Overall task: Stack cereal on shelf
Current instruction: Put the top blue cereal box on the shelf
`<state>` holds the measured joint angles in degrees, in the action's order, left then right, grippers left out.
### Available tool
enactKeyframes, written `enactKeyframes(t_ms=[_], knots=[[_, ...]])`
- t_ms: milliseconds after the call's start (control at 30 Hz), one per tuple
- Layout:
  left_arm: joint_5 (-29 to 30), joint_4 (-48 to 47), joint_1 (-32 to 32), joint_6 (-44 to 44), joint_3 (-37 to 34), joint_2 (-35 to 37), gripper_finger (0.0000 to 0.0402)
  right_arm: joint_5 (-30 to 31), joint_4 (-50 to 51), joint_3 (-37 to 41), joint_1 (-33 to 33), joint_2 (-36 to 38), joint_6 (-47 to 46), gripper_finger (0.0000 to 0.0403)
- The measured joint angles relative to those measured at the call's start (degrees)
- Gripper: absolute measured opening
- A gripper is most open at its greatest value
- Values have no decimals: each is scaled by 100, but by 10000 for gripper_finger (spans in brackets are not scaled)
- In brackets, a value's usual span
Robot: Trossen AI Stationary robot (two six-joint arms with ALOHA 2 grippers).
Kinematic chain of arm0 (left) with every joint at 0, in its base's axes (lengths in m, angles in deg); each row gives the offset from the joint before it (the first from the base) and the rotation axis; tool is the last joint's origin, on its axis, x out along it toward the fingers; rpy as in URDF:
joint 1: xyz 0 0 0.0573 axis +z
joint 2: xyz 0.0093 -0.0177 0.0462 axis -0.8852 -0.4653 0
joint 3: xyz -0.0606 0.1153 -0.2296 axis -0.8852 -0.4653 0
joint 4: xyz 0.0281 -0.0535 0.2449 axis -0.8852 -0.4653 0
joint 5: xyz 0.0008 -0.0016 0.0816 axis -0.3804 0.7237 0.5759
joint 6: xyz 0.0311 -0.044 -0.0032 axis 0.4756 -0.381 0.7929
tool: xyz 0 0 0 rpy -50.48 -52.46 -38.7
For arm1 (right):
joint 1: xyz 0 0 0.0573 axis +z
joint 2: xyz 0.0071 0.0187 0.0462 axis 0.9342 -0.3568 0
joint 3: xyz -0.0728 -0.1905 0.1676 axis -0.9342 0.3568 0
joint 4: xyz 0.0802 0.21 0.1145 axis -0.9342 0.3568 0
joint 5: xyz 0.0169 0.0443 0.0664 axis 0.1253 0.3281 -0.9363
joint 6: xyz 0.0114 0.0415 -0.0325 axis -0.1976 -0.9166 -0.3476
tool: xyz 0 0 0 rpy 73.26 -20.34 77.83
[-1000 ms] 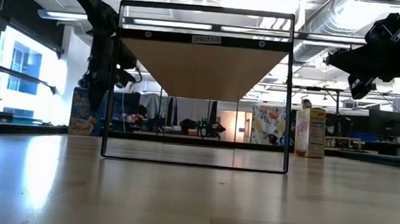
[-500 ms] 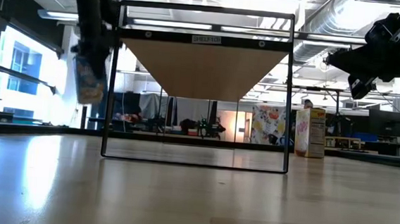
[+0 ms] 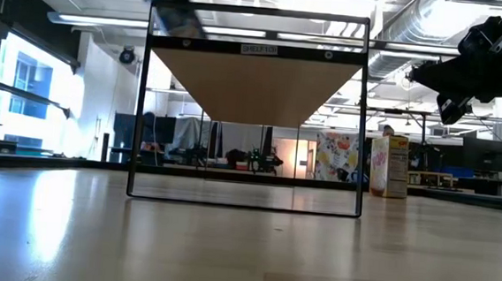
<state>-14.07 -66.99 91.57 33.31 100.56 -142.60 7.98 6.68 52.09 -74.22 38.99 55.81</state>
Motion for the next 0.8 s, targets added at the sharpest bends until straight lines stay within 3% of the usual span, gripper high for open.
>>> enactKeyframes(t_ms=[233,333,533,800], knots=[[-81,-43,-1082,-35,1202,-1225,163,0,0,0,-1,2,-2,0],[152,-49,-1311,60,1439,-1696,163,1,1,0,-1,1,-1,0],[870,18,-1385,371,1653,-2305,163,0,2,0,-2,2,0,0],[819,-98,-1082,529,1658,-2658,163,0,0,0,-2,2,-2,0]])
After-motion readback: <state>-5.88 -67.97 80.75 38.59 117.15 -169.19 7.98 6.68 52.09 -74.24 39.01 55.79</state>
